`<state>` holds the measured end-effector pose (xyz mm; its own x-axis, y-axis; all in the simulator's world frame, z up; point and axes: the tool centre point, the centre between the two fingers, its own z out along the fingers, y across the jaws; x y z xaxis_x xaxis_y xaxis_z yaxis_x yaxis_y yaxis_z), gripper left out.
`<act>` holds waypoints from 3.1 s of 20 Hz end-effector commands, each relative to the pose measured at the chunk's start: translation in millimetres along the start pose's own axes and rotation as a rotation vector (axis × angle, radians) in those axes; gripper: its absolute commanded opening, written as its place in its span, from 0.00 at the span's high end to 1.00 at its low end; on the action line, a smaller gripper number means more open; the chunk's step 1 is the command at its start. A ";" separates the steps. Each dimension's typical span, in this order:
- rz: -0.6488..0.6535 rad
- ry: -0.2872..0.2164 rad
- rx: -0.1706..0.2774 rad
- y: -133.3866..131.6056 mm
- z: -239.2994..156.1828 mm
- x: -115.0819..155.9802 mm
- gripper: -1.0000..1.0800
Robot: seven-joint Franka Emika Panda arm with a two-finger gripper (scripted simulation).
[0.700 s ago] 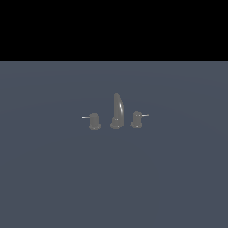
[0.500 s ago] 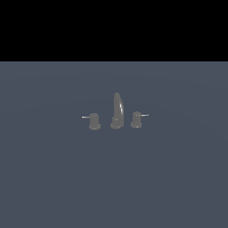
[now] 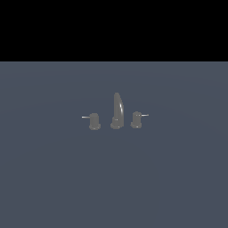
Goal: Turn on the faucet by rotating a designated handle.
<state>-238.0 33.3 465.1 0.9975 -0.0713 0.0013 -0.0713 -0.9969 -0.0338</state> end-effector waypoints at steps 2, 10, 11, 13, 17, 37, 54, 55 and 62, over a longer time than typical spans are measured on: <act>0.048 0.000 -0.001 -10.0 14.0 5.5 1.00; 0.207 0.002 -0.003 -40.8 59.6 27.5 1.00; 0.228 0.003 -0.003 -44.7 65.7 30.9 1.00; 0.270 0.003 -0.003 -52.4 78.1 37.9 1.00; 0.355 0.004 -0.004 -66.8 102.7 53.0 1.00; 0.744 0.008 -0.004 -114.0 215.2 137.9 1.00; 1.048 0.015 -0.015 -121.8 303.2 214.7 1.00; 1.070 0.016 -0.016 -121.3 309.3 220.1 1.00; 1.223 0.021 -0.024 -114.0 352.7 259.2 1.00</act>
<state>21.7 142.7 126.1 0.3046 -0.9525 -0.0044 -0.9525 -0.3046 -0.0063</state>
